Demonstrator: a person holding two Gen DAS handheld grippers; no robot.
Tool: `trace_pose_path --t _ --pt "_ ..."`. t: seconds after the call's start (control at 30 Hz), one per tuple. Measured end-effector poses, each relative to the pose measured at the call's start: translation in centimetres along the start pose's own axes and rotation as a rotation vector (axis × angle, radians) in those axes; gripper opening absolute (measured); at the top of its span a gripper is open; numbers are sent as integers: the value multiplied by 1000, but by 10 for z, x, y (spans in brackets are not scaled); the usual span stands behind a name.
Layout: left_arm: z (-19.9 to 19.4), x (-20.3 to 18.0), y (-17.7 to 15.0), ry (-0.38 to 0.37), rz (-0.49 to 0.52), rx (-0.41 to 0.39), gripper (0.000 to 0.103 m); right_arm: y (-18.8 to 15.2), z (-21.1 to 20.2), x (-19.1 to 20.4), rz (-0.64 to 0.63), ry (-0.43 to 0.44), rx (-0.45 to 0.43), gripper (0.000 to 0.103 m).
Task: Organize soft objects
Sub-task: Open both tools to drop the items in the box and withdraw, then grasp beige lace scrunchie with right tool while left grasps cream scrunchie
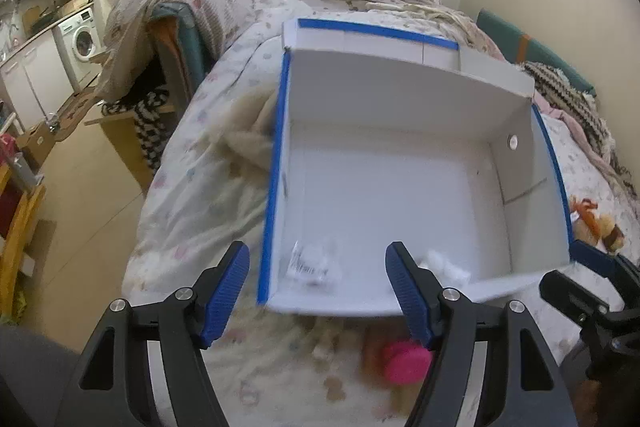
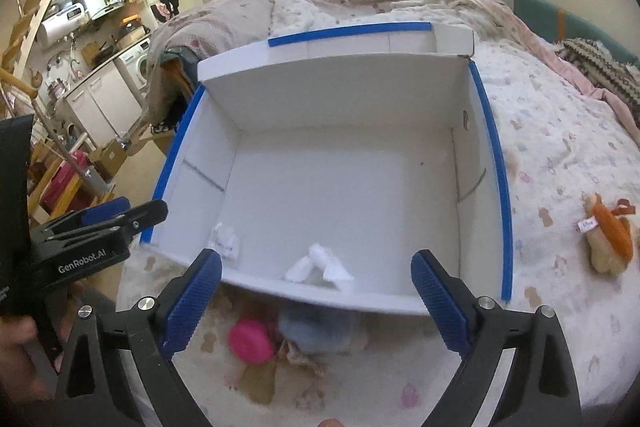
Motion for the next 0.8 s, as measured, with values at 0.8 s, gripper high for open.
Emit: trace_pose_path --t 0.8 --pt "31 46 -61 50 -152 236 69 -59 7 -34 221 -45 118 102"
Point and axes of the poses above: each gripper's, at about its wrist camera, not at the fingertips, and z roughly the way its jaws point, x to its left, y to its top, the point moved 2 cm from there along z, roughly the way its jaws point, and after that the axes turned 7 degrees about -x, right-handed, at the moved point
